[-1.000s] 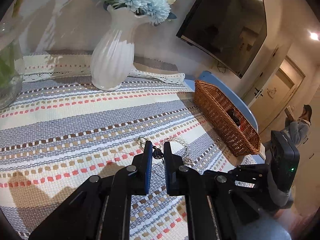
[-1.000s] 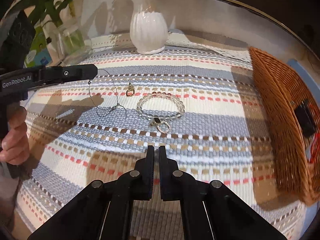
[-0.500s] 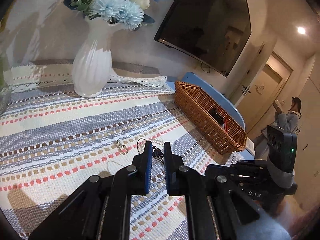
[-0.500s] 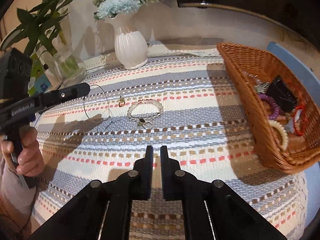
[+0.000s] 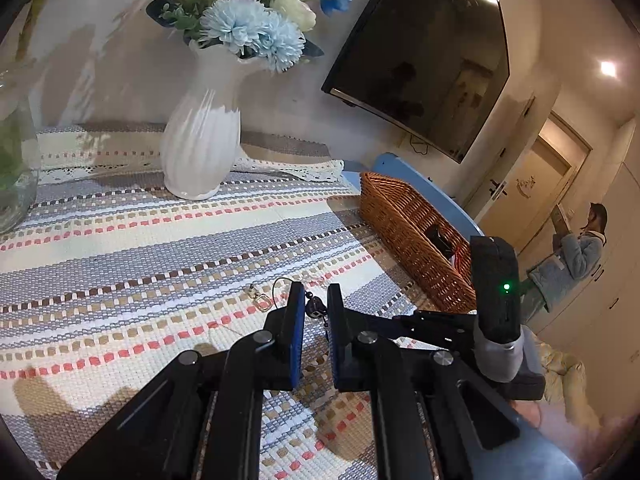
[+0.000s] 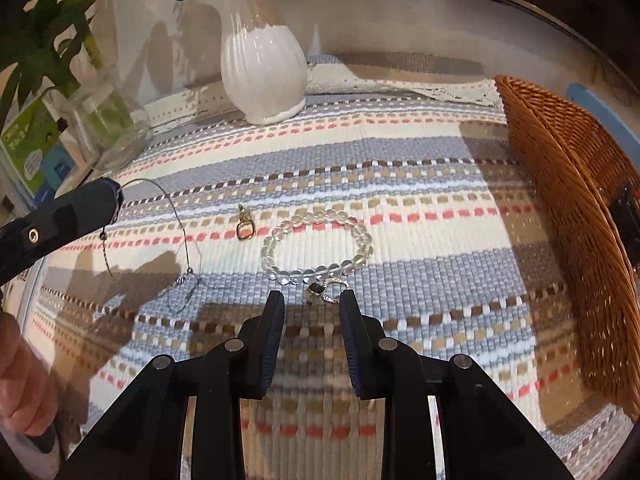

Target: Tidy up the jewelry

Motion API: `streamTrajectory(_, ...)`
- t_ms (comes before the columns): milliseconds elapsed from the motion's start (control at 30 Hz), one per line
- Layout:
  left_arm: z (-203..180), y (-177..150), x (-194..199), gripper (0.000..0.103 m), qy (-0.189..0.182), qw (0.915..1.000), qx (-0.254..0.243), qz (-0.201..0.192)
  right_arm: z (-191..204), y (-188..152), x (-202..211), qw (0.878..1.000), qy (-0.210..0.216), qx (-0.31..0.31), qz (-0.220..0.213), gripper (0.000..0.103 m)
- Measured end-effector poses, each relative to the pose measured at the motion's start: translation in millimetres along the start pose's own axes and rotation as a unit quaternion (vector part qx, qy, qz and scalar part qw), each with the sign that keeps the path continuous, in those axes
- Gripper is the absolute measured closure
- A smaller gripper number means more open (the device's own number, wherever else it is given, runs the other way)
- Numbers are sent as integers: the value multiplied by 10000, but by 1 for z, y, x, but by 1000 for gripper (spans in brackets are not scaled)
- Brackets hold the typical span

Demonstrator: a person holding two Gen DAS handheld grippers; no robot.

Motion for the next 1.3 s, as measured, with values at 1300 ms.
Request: streamTrajectory(1300,-183,63,-36,94,-878,9924,-798,324,-183,-16,215,9731,-182,-1710,-1535,93)
Point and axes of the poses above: each gripper's, at about its wrist camera, not at the fingertips, and x roughly against the way its jaws point, z to its left, y to its top, the point moved 9 cm from there along -x, roughly the way its jaws point, and after that the axes turned 4 degrees about x, right-handed, at the moved point
